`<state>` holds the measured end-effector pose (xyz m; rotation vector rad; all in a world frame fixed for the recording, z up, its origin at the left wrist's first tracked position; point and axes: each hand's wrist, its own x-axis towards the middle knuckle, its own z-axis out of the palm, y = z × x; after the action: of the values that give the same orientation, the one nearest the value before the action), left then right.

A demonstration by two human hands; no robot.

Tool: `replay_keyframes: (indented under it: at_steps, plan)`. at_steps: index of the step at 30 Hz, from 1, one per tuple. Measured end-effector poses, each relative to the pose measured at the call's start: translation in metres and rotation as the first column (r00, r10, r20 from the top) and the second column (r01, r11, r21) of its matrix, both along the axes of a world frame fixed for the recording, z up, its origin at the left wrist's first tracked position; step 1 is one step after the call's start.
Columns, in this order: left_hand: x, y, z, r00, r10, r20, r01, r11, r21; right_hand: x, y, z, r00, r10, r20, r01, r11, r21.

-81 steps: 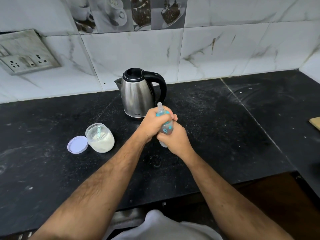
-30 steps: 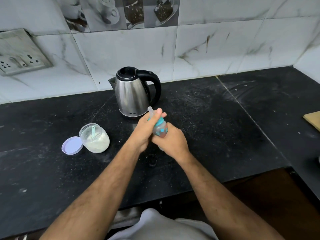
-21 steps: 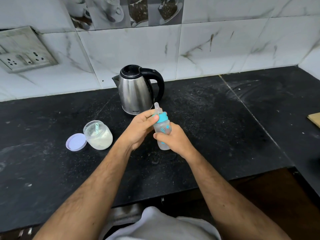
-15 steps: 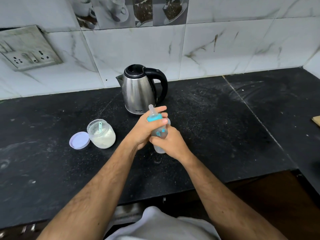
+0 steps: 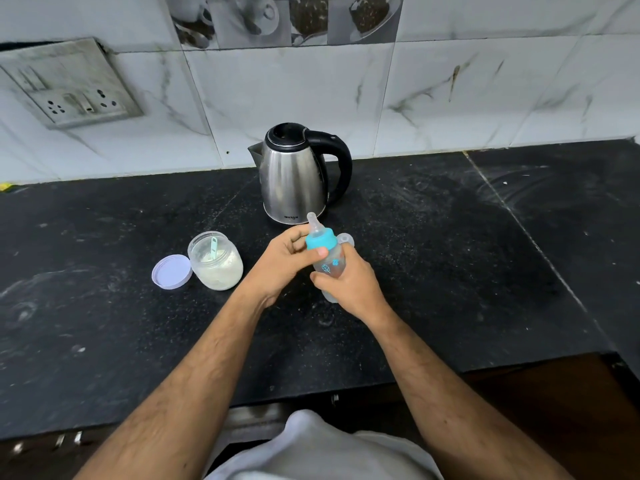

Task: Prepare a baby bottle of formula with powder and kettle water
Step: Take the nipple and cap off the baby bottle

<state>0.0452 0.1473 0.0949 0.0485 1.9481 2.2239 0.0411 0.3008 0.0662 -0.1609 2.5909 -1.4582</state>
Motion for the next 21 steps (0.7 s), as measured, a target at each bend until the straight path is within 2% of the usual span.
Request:
replay_keyframes:
  at_steps: [4,7,10,15,18,21]
  plan:
    - [-0.007,0.002,0.001,0.999,0.037,0.038,-0.033,0.994,-0.108,0.001,-0.001,-0.009,0.999,-0.005,-0.040,0.007,0.998,0.058]
    - [-0.010,0.005,-0.001,0.997,0.072,0.037,-0.065,0.984,-0.167,0.000,-0.002,-0.015,0.999,-0.017,-0.048,0.018,0.999,0.037]
    - [-0.012,0.009,-0.006,0.995,0.089,0.038,-0.084,0.988,-0.132,-0.003,-0.001,-0.019,0.997,-0.047,-0.068,0.048,0.999,0.024]
    - [-0.023,0.000,-0.013,0.961,0.275,0.035,-0.271,0.958,-0.092,-0.007,0.008,-0.035,0.985,-0.128,-0.115,0.146,0.977,0.156]
    - [-0.035,-0.009,-0.028,0.952,0.306,0.022,-0.296,0.934,-0.203,-0.011,0.015,-0.039,0.981,-0.161,-0.111,0.178,0.969,0.171]
    - [-0.050,-0.013,-0.049,0.953,0.303,-0.003,-0.272,0.852,-0.447,-0.015,0.020,-0.041,0.979,-0.177,-0.101,0.192,0.966,0.172]
